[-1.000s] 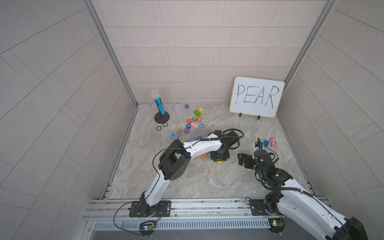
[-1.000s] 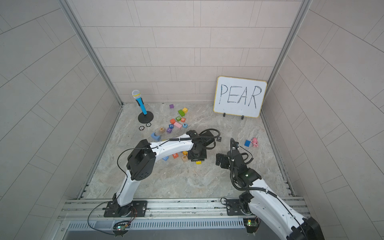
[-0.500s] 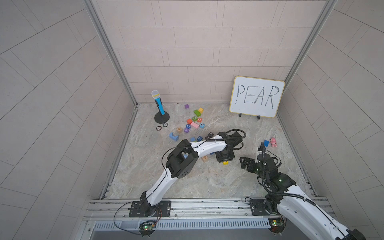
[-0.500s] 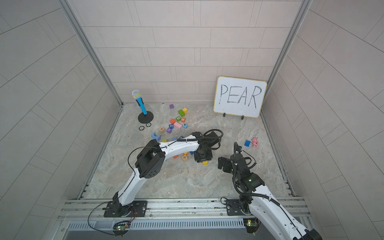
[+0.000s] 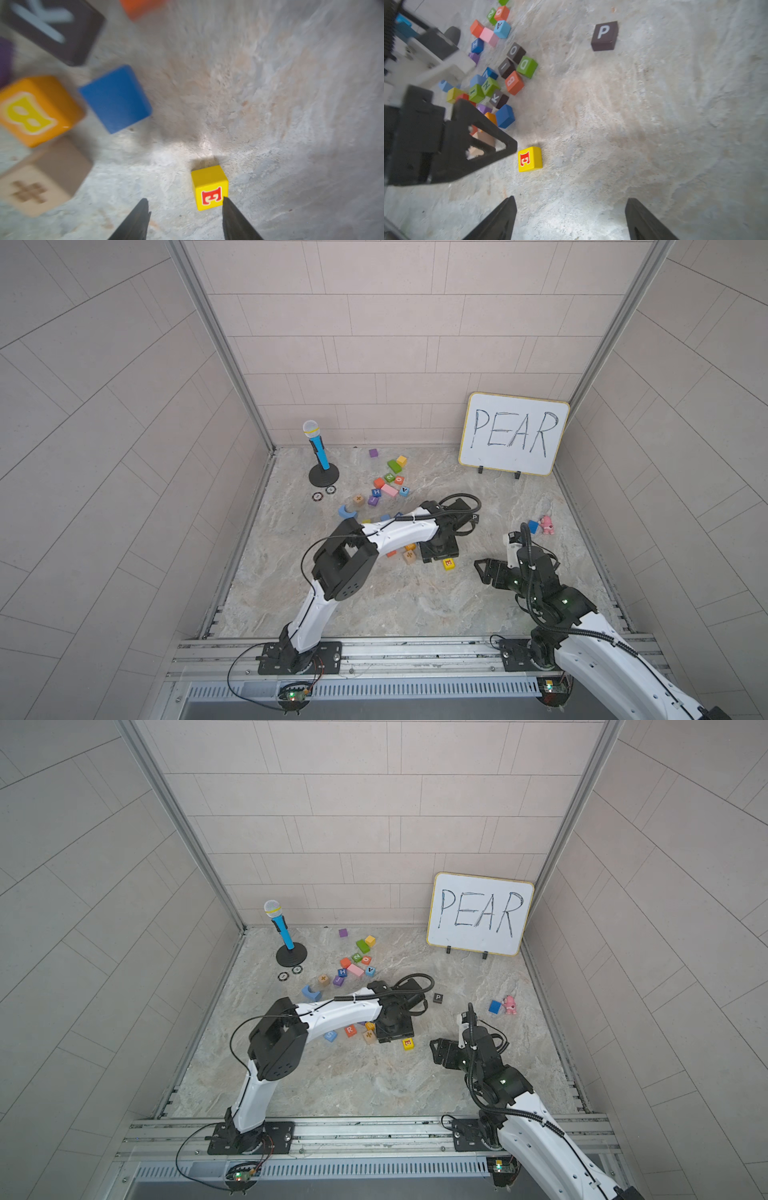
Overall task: Spell the uppercase word “pear” with letter blocks
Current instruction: Place the letter block at the center of the board, then pick up the letter block from the center of the board.
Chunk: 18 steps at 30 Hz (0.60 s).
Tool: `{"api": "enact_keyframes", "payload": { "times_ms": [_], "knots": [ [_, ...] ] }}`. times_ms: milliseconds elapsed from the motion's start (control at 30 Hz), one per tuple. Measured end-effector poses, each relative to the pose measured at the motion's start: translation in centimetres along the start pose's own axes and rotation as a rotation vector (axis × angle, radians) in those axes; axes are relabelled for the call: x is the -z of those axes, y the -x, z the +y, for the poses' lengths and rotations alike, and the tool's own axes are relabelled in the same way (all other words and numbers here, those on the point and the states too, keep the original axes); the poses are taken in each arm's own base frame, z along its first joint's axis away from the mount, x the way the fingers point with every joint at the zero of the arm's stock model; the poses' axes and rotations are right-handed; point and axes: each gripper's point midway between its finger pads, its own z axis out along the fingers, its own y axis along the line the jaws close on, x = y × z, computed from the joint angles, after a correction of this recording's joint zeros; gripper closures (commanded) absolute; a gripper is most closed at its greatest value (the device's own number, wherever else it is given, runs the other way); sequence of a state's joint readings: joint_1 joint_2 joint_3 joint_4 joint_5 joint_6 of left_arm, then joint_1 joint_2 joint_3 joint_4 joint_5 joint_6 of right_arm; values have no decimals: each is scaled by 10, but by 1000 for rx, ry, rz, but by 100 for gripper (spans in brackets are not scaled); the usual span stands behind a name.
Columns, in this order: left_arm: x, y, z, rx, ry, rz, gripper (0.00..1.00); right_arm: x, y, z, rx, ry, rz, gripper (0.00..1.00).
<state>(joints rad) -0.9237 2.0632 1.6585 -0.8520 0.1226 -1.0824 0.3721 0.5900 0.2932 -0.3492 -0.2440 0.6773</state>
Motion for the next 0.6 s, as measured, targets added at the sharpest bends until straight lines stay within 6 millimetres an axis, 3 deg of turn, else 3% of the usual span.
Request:
{"api": "enact_keyframes", "payload": {
  "times_ms": [100, 233, 367, 600],
  "knots": [
    [31, 20, 12, 18, -53, -61, 40, -6, -7, 13, -55, 66, 43, 18],
    [58, 43, 18, 23, -113, -118, 40, -14, -19, 32, -86, 134, 106, 19],
    [61, 52, 22, -4, -134, -130, 35, -24, -28, 48, -92, 172, 152, 21],
    [52, 52, 64, 2, -118, -91, 20, -49, -41, 63, -107, 192, 205, 24]
  ]
}}
